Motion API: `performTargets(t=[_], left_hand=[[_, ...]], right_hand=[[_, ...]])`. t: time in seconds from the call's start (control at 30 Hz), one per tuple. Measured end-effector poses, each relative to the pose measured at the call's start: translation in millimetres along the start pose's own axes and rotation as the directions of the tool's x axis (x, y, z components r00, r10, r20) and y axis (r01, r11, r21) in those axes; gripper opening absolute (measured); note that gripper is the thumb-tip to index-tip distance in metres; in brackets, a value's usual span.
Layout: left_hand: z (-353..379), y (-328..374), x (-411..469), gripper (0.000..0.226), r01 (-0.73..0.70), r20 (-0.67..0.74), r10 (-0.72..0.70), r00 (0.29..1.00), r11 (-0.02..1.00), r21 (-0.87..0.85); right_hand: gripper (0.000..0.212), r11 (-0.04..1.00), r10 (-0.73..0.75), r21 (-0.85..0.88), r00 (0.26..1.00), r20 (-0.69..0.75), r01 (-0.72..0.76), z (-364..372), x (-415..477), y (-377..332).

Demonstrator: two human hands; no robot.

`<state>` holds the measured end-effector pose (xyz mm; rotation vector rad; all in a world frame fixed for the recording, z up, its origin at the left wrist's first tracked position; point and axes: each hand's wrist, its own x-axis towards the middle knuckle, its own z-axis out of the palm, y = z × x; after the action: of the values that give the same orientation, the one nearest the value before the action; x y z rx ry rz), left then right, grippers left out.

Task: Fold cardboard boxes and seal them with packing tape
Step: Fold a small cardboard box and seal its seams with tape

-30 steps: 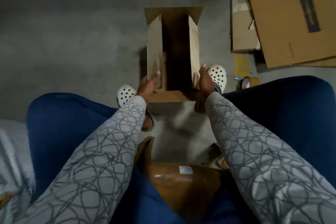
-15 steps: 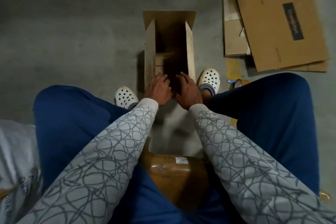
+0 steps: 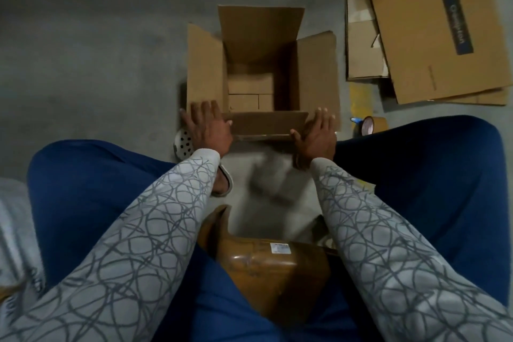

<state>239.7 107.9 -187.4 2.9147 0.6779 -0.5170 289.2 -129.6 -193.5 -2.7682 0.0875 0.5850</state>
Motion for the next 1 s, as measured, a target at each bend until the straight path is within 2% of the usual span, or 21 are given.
performTargets(t=[0.07,0.13,0.3,0.4,0.5,0.63,0.77,0.87,1.0], left_hand=[[15,11,-4,0.094,-0.034,-0.050,0.040,0.998,0.993,0.109],[34,17,-6,0.102,-0.070,-0.085,0.083,0.993,0.988,0.141],[83,14,3,0.101,-0.195,0.116,0.180,0.977,0.973,0.125],[93,10,9,0.101,-0.201,0.198,0.177,0.964,0.974,0.106],[94,10,15,0.101,-0.201,0.227,0.174,0.958,0.974,0.101],[86,19,23,0.095,-0.238,0.190,0.231,0.954,0.971,0.011],[54,41,61,0.088,-0.236,0.067,0.235,0.970,0.972,0.000],[17,54,100,0.090,-0.224,-0.072,0.223,0.972,0.975,-0.001],[-29,67,158,0.105,-0.254,-0.223,0.248,0.943,0.967,0.002]], right_hand=[[0.105,0.996,-0.080,-0.028,0.997,0.014,0.081,11,0,-3],[0.111,0.993,-0.114,-0.029,0.992,0.058,0.116,20,1,-8],[0.095,0.952,-0.265,-0.081,0.924,0.275,0.297,52,13,-16],[0.092,0.950,-0.250,-0.082,0.892,0.377,0.301,68,23,-20],[0.093,0.945,-0.218,-0.136,0.886,0.410,0.296,75,27,-20],[0.090,0.962,-0.222,-0.072,0.906,0.360,0.264,73,28,-28],[0.082,0.957,-0.283,-0.006,0.937,0.205,0.290,54,52,-40],[0.090,0.945,-0.323,-0.008,0.941,0.103,0.326,32,93,-54],[0.102,0.941,-0.338,-0.023,0.941,0.001,0.338,-3,150,-70]])
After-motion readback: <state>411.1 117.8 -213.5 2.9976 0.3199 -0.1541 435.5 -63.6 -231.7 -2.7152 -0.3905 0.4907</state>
